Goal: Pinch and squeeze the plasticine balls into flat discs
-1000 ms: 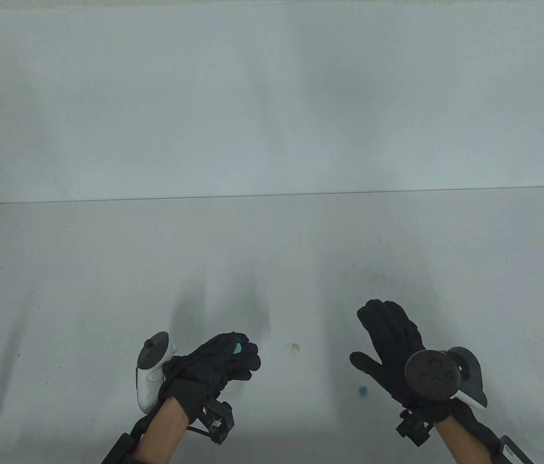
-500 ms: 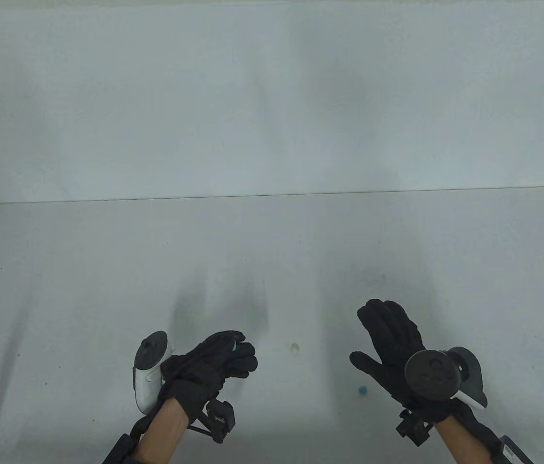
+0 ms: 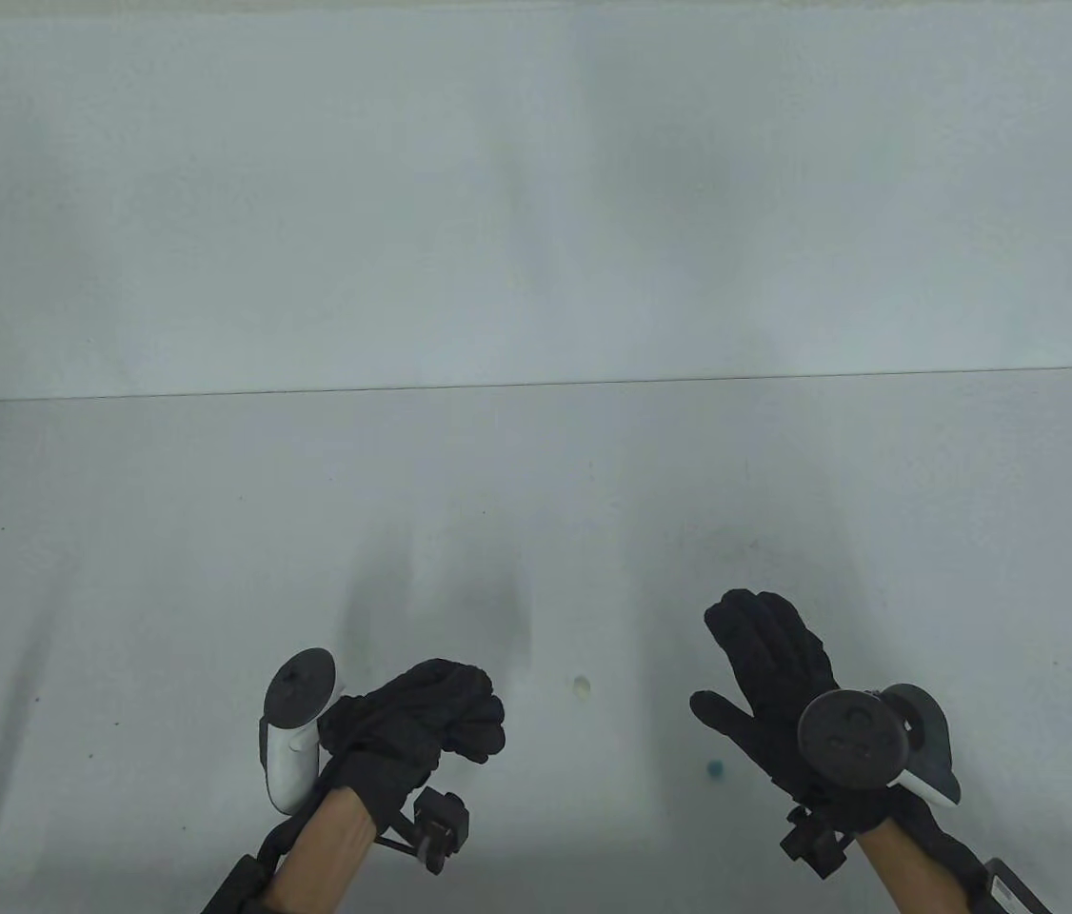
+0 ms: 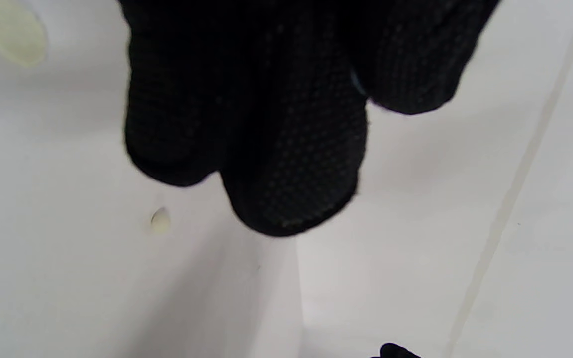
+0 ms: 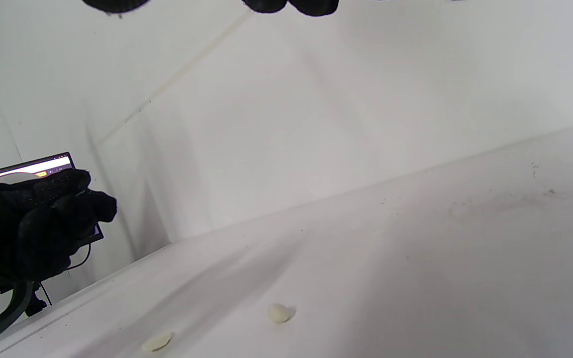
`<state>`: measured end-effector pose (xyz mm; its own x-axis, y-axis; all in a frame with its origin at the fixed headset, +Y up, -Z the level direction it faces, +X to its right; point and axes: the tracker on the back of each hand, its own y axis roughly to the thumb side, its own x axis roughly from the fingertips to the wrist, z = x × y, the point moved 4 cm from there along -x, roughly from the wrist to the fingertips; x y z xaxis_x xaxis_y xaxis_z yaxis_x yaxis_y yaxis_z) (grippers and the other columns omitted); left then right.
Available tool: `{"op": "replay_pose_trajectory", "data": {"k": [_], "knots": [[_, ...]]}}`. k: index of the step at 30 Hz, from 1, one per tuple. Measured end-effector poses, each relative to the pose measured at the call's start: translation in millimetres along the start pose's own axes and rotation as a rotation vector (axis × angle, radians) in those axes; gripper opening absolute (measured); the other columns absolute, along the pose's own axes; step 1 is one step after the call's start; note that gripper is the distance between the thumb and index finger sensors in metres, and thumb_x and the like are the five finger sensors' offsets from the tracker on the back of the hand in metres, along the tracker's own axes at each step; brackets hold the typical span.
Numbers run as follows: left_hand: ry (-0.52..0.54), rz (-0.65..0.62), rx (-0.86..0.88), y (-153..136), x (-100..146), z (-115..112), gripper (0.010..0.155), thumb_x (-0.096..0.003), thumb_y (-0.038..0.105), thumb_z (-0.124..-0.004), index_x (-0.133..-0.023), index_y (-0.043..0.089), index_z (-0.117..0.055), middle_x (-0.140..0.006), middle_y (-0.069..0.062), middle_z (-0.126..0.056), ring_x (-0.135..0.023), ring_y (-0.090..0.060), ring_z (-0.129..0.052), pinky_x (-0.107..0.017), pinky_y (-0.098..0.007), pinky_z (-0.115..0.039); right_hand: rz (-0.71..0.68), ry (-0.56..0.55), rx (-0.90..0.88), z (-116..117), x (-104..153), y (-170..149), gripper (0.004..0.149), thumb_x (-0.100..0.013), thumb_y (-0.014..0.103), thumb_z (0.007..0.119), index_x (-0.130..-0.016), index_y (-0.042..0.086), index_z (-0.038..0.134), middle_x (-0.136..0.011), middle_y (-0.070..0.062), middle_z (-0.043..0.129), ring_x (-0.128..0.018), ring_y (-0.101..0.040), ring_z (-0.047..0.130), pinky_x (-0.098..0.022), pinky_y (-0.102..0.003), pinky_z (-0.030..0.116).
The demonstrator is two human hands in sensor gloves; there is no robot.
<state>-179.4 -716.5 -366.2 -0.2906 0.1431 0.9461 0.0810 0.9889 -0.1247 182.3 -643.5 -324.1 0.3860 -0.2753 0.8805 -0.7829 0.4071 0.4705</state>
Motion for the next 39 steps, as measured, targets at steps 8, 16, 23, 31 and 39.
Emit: {"op": "replay_pose_trajectory", "data": {"k": [8,16,23,31,39], "knots": [[-0.041,0.042,0.172,-13.4,-0.5,-1.6,0.065,-0.0543,0.048,-0.065,-0.099,0.000,-0.068,-0.086,-0.020,-0.087,-0.067,-0.029,-0.103,-0.057,-0.043,-0.084,0.001,-0.001,-0.001,0.1,0.2,-0.1,0.077,-0.058,0.062,0.051,-0.116,0.014,0.035,-0.122,-0.016,0.034,-0.110,-0.053,0.036,-0.071,-0.073,0.045],[0.007,0.051,0.193,-17.1,-1.3,5.9,0.062,-0.0541,0.052,-0.065,-0.092,0.004,-0.076,-0.078,-0.014,-0.094,-0.059,-0.025,-0.108,-0.051,-0.041,-0.089,0.003,-0.001,-0.002,0.1,0.1,-0.6,0.077,-0.058,0.062,0.051,-0.116,0.014,0.035,-0.122,-0.016,0.035,-0.110,-0.053,0.037,-0.071,-0.073,0.045],[0.063,0.048,0.119,-13.3,0.5,10.9,0.044,-0.0547,0.040,-0.068,-0.078,0.008,-0.087,-0.059,-0.007,-0.103,-0.040,-0.016,-0.114,-0.041,-0.034,-0.095,0.002,0.001,-0.003,0.1,0.0,-0.6,0.077,-0.058,0.062,0.051,-0.116,0.014,0.035,-0.122,-0.016,0.035,-0.110,-0.052,0.037,-0.071,-0.073,0.045],[-0.080,0.032,0.258,-19.1,-2.7,3.2,0.082,-0.0537,0.059,-0.056,-0.103,-0.006,-0.061,-0.095,-0.027,-0.080,-0.080,-0.044,-0.093,-0.062,-0.052,-0.077,0.001,0.000,-0.004,-0.3,0.4,-0.1,0.077,-0.058,0.062,0.051,-0.116,0.014,0.035,-0.122,-0.016,0.035,-0.110,-0.053,0.037,-0.071,-0.073,0.045],[-0.004,0.068,0.165,-19.5,-3.5,7.1,0.047,-0.0565,0.036,-0.067,-0.085,0.003,-0.082,-0.070,-0.012,-0.100,-0.056,-0.026,-0.110,-0.048,-0.040,-0.090,-0.001,-0.005,-0.004,-1.1,0.7,0.7,0.077,-0.058,0.062,0.051,-0.116,0.014,0.035,-0.122,-0.016,0.035,-0.110,-0.053,0.037,-0.071,-0.073,0.045]]}}
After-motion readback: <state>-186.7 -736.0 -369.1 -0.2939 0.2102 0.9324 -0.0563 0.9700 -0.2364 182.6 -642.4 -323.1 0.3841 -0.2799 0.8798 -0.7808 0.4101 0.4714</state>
